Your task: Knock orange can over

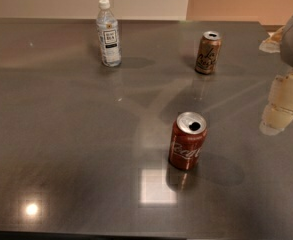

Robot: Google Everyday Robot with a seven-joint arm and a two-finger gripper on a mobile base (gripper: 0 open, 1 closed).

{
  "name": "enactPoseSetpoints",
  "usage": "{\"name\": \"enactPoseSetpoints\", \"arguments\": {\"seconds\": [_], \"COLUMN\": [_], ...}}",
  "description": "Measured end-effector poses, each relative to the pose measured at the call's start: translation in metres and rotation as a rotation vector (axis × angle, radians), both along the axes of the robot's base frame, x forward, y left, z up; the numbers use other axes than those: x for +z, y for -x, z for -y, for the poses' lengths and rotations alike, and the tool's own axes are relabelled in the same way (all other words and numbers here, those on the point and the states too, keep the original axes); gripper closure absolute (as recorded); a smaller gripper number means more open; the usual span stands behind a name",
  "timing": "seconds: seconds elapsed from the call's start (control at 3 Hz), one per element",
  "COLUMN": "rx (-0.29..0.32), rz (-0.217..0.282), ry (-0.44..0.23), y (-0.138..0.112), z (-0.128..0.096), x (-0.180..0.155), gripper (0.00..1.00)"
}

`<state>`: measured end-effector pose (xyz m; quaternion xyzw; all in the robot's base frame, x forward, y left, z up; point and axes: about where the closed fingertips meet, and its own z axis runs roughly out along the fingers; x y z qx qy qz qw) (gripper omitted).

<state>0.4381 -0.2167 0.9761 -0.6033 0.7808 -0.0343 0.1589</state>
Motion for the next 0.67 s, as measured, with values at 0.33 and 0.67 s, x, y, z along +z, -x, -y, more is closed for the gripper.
{"name": "enactPoseSetpoints", "arguments": {"seconds": [0.33,0.67], "rx": [-0.011,-0.070], "rz": [0.011,0.032], "ry": [-0.001,-0.037], "y": [0.000,-0.010], "z": [-0.001,0.001], "x": [0.002,0.006], "gripper": [0.00,0.00]}}
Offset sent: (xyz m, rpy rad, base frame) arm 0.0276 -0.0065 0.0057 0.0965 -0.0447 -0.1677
